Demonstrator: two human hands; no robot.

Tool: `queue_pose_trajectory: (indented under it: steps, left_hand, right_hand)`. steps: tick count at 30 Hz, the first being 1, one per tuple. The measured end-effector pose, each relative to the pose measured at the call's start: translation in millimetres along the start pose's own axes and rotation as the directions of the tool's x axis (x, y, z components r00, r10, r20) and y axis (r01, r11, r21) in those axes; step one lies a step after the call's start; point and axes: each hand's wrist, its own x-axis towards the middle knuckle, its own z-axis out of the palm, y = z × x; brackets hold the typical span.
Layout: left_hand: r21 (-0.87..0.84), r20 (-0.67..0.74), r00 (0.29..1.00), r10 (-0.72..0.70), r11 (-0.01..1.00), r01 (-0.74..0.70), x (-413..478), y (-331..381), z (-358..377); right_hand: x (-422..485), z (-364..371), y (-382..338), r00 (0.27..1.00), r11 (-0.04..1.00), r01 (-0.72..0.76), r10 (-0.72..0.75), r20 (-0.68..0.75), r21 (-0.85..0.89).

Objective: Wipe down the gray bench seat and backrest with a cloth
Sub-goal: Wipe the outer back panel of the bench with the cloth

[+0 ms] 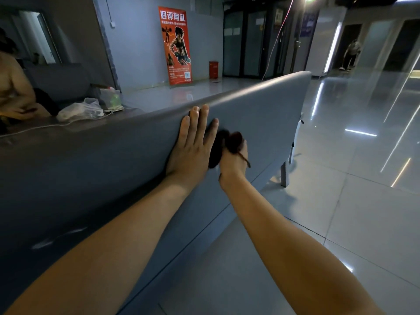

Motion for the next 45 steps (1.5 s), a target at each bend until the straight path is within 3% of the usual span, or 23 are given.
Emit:
queue_pose_trajectory:
  steps: [2,5,8,10,15,17,19,21,24,26,28,30,33,36,37,39,41,43,45]
  left_hand:
    - [0.006,0.015,1.0,0.009,1.0,-0.009,1.2,0.3,-0.6]
    - [0.031,0.015,1.0,0.015,0.999,-0.015,0.1,1.5,0.2]
    - [0.092,-0.036,0.996,0.082,0.993,-0.078,-8.3,-1.8,5.4]
    - [0.104,-0.055,0.993,0.104,0.99,-0.098,-11.8,-3.7,11.0]
    - [0.093,-0.051,0.993,0.106,0.99,-0.101,-10.1,-4.0,11.4]
    - [0.108,-0.051,0.994,0.093,0.99,-0.087,-11.0,-3.2,12.7]
    - [0.095,-0.012,0.997,0.083,0.992,-0.081,-11.2,-2.4,12.1]
    - [0.105,0.023,0.997,0.076,0.991,-0.078,-11.7,-1.0,11.2]
    - [0.096,0.027,0.998,0.065,0.993,-0.067,-12.3,-0.7,12.9]
    - [0.082,0.004,0.999,0.052,0.995,-0.052,-13.2,1.0,15.6]
    - [0.084,-0.022,0.999,0.045,0.996,-0.043,-12.9,1.8,17.0]
    - [0.096,-0.037,0.998,0.051,0.994,-0.047,-13.6,1.9,18.2]
    - [0.094,-0.016,0.998,0.053,0.994,-0.051,-12.8,2.3,14.6]
    - [0.091,0.014,0.999,0.032,0.995,-0.033,-13.6,4.6,13.3]
    - [0.086,0.035,0.999,0.021,0.996,-0.024,-15.5,6.2,12.8]
    - [0.056,0.081,0.997,0.014,0.998,-0.018,-22.6,10.8,13.0]
    - [0.03,0.116,0.993,-0.011,1.0,0.007,-31.9,18.2,14.7]
    - [0.011,0.134,0.989,-0.055,0.998,0.054,-37.7,26.7,17.7]
    - [-0.034,0.139,0.986,-0.091,0.995,0.096,-46.3,35.6,24.4]
  right_hand:
    - [4.2,10.5,-16.5,0.994,0.99,0.108,-0.111,0.026,0.091]
    - [-4.7,15.0,2.4,0.993,0.989,0.104,-0.109,0.043,0.105]
    - [-13.4,10.9,38.1,0.99,0.975,-0.14,0.137,0.031,0.17]
    - [-12.0,2.1,54.7,0.946,0.933,-0.32,0.325,0.001,0.164]
    - [-15.6,-12.0,71.2,0.885,0.885,-0.464,0.461,-0.058,-0.04]
    - [-10.6,-6.6,52.0,0.925,0.929,-0.371,0.371,-0.084,0.023]
    - [1.7,2.8,21.9,0.987,0.988,-0.152,0.149,-0.061,-0.04]
    - [11.3,10.9,-4.8,0.999,1.0,0.017,-0.018,-0.041,-0.021]
    - [9.4,15.2,6.2,0.997,0.997,0.08,-0.08,0.014,-0.01]
    - [5.0,11.1,36.0,0.999,1.0,0.011,-0.012,0.035,0.007]
    - [4.0,0.9,64.3,0.984,0.982,-0.175,0.174,0.023,0.073]
    - [3.9,-13.4,76.5,0.953,0.953,-0.302,0.3,0.043,0.032]
    - [10.6,-26.0,93.1,0.913,0.916,-0.401,0.401,0.075,-0.014]
    - [12.2,-24.9,66.0,0.905,0.893,-0.424,0.421,0.054,0.15]
    - [14.9,-21.8,50.7,0.924,0.908,-0.381,0.38,0.041,0.175]
    - [26.4,-13.3,26.7,0.988,0.988,-0.149,0.147,0.054,0.037]
    - [33.5,-5.8,14.7,0.994,0.999,0.033,-0.033,0.104,0.005]
    - [36.7,-1.4,24.3,0.982,0.99,0.139,-0.133,0.136,-0.028]
    - [33.3,-5.6,49.3,0.977,0.985,0.144,-0.126,0.173,-0.096]
